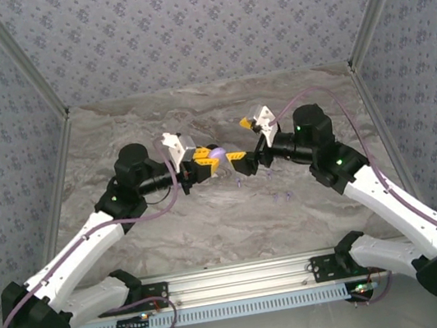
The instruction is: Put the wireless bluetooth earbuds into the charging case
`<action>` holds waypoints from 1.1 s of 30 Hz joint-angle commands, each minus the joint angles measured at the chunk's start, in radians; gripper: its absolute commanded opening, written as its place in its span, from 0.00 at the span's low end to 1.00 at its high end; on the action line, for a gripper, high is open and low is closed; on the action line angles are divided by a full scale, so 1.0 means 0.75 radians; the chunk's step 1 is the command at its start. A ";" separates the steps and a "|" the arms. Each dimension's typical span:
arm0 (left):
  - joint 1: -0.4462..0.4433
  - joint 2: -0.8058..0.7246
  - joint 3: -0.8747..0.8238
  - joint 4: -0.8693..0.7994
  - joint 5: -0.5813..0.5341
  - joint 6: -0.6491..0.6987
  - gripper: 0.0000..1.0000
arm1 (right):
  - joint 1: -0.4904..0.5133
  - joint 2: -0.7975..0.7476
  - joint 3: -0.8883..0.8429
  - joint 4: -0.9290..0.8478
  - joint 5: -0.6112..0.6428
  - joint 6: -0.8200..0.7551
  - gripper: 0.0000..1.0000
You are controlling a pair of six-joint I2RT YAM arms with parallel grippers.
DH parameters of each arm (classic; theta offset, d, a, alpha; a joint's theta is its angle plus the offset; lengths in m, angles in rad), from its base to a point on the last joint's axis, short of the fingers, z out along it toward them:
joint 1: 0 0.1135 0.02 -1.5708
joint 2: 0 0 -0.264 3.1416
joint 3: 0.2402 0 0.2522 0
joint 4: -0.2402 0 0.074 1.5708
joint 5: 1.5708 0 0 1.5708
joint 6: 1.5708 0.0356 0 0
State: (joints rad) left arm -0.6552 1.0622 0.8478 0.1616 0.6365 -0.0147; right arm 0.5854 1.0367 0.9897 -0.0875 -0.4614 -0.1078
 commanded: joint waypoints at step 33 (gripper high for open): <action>-0.020 -0.003 0.021 0.015 -0.055 0.067 0.01 | -0.103 0.143 0.183 -0.077 -0.024 0.064 0.91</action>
State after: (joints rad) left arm -0.6613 1.0622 0.8478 0.1539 0.5751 0.0177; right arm 0.5274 1.1645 1.0916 -0.1261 -0.4675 -0.0891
